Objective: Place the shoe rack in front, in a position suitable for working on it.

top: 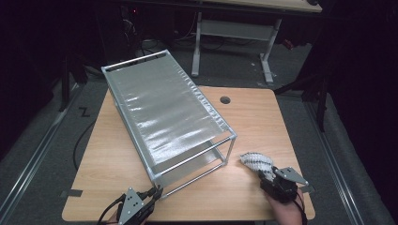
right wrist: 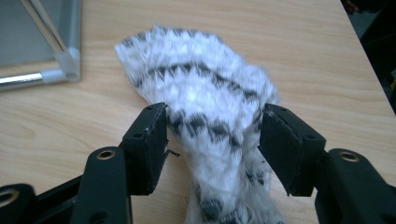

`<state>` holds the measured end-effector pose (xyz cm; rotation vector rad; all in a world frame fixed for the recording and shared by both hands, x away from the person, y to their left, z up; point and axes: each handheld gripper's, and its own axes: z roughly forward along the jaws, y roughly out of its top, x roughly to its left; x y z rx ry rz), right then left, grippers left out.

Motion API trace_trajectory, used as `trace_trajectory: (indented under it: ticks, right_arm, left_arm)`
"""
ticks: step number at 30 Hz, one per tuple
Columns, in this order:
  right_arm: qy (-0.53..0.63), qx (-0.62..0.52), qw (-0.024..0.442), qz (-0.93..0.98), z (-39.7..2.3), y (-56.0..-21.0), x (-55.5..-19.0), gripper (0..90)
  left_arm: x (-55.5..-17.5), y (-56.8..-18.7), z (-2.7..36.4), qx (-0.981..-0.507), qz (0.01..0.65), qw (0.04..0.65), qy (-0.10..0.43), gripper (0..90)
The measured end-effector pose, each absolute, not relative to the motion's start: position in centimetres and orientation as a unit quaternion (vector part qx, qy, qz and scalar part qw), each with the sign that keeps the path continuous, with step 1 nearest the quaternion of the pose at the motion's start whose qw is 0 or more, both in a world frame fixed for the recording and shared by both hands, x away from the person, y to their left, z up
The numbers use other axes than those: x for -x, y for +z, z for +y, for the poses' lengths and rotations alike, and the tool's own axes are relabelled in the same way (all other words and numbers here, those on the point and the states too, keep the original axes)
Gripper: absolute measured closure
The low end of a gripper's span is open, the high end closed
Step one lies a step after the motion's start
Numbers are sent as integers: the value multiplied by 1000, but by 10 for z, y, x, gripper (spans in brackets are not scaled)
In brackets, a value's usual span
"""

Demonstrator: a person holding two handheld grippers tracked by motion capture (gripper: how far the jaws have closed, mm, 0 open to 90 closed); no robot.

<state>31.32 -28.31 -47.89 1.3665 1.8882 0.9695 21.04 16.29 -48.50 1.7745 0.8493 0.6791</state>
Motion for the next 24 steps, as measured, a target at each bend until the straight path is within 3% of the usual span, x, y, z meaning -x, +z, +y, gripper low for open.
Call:
trace_trajectory:
  ticks: [6,24]
  right_arm:
    - [405,-490,309,708,-269,-458,-310,409]
    - [444,-410,281,746,-222,-452,-317,462]
  left_arm:
    - [-211,-484,164,-740,348,505,277,805]
    - [-213,-485,167,-743,336,511,271,804]
